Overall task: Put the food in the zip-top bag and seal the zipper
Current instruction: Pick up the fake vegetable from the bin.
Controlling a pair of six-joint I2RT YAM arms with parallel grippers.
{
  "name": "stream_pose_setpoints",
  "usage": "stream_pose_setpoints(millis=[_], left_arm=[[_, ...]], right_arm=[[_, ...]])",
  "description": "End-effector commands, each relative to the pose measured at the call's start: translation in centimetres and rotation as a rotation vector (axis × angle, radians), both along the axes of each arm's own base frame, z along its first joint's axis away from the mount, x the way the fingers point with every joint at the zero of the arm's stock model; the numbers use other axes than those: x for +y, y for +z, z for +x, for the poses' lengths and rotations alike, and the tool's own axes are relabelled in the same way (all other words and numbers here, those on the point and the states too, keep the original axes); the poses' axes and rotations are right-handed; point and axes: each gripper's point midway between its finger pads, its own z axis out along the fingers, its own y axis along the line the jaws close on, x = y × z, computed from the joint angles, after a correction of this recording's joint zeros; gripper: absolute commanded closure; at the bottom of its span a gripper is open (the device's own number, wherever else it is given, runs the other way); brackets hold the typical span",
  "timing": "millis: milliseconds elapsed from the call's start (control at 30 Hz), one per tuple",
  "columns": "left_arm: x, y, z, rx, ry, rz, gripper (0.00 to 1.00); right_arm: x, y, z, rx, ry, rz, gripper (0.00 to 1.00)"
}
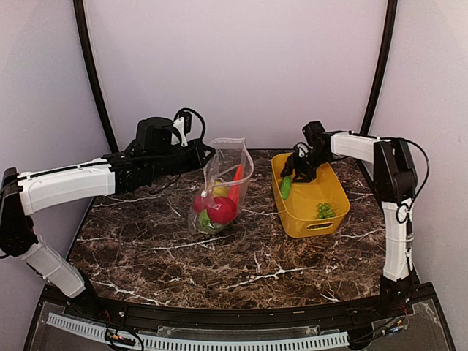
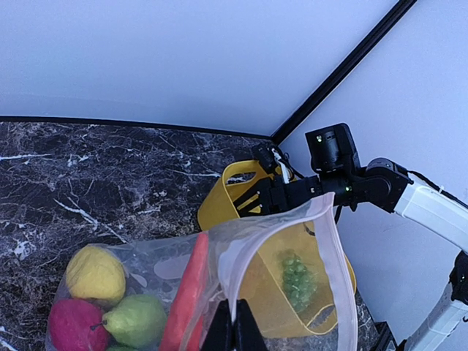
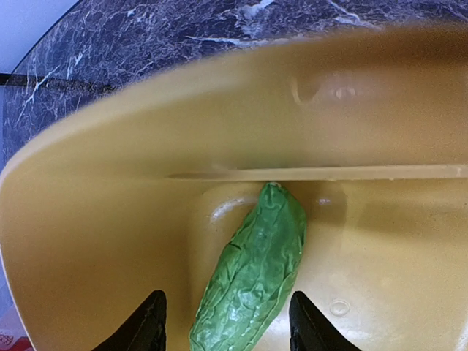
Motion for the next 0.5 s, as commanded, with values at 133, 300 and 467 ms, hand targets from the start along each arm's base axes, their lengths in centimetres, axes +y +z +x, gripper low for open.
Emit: stream_pose_setpoints(millis=[133,300,467], left_arm=[[1.1,0.1,-0.3,-0.007,0.021,0.025,0.99],[1.4,0.2,-0.4,-0.009,0.028,0.032,0.99],[1.5,0.1,-0.5,-0.005,0.029,0.028,0.99]], right_arm=[[0.1,-2.5,0.2,0.062,-0.051,-0.075,0.50],[-0.3,-3.3,-0.1,0.079,-0.086,-0.133,0.53],[0.0,-3.9,-1.1,0.099,-0.100,-0.177,0.49]])
